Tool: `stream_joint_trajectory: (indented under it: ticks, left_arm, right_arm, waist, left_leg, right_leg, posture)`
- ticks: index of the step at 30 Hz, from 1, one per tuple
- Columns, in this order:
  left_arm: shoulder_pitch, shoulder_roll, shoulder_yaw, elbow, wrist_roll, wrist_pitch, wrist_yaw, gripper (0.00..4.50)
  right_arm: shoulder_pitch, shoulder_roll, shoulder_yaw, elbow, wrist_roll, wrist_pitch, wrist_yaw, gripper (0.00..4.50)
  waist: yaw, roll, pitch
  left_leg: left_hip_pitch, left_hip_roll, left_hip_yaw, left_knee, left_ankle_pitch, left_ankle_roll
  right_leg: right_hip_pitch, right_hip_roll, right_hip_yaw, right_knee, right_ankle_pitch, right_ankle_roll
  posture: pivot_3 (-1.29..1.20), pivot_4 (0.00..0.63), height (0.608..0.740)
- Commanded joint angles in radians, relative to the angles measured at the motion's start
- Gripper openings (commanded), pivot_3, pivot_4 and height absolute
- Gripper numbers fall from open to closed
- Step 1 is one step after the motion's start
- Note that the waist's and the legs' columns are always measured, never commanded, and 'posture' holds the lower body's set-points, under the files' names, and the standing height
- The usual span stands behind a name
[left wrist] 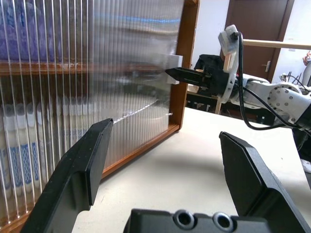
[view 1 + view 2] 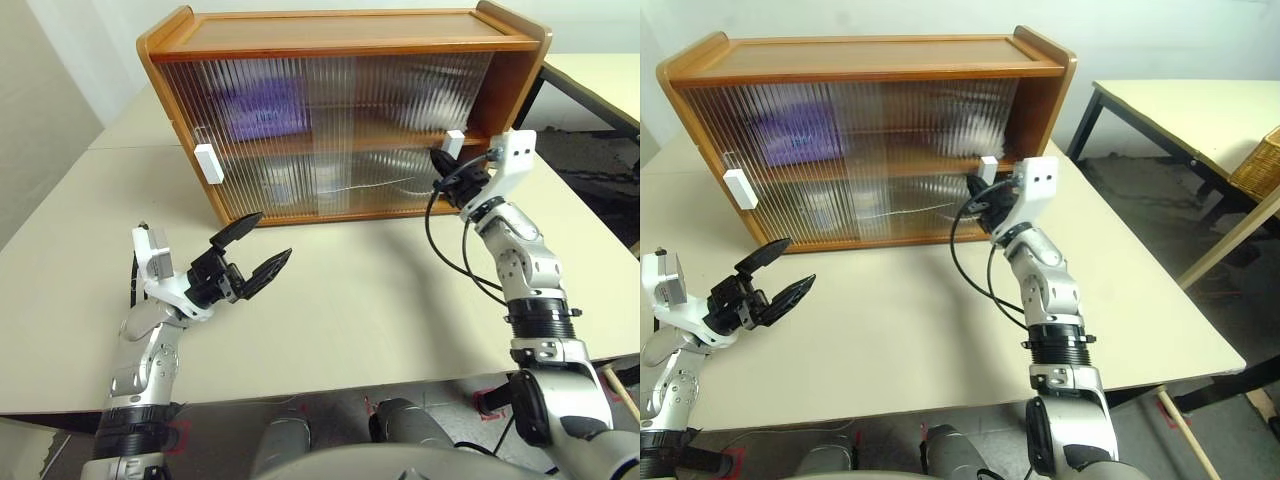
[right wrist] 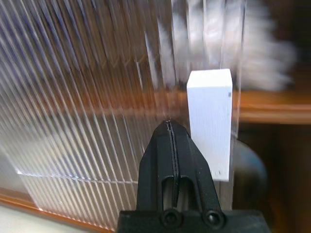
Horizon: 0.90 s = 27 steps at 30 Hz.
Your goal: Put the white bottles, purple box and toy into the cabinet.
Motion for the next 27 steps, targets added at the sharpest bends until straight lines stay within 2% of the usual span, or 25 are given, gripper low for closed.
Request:
stream_joint_trajectory:
  ticks: [1, 17, 25, 27]
  left_arm:
    - [-0.007, 0.000, -0.008, 0.012, 0.010, -0.002, -0.006, 4.50]
    - [0.000, -0.003, -0.004, 0.016, 0.011, -0.005, -0.008, 4.50]
    - [0.001, 0.002, 0.001, 0.018, 0.010, -0.004, -0.009, 4.50]
    - [0.013, 0.006, 0.007, 0.011, 0.007, -0.003, -0.009, 4.50]
  right_arm:
    - [0.011, -0.022, -0.031, 0.011, -0.022, -0.026, -0.016, 0.03]
    - [-0.012, -0.085, -0.053, 0.094, -0.077, -0.058, -0.050, 0.03]
    - [0.011, -0.062, -0.034, 0.040, -0.032, -0.051, 0.021, 0.03]
    - [0.036, -0.028, -0.016, -0.031, 0.033, -0.040, 0.097, 0.19]
  waist:
    - [-0.003, 0.000, 0.000]
    - [-0.010, 0.000, 0.000]
    - [-0.011, 0.000, 0.001]
    - [-0.014, 0.000, 0.001]
  left_leg:
    - [0.000, 0.000, 0.000, 0.000, 0.000, 0.000]
    - [0.000, 0.000, 0.000, 0.000, 0.000, 0.000]
    - [0.000, -0.001, 0.001, 0.000, 0.000, 0.000]
    - [0.000, -0.001, 0.001, -0.001, 0.000, 0.000]
  right_leg:
    - [0.000, 0.000, 0.000, 0.000, 0.000, 0.000]
    - [0.001, -0.001, 0.001, 0.000, -0.001, 0.003]
    - [0.001, 0.000, 0.001, 0.000, -0.001, 0.004]
    - [0.000, 0.000, 0.001, 0.000, -0.002, 0.004]
  posture:
    - [-0.14, 0.022, 0.740]
    - [-0.13, 0.026, 0.740]
    - [-0.13, 0.028, 0.740]
    - [-0.13, 0.030, 0.740]
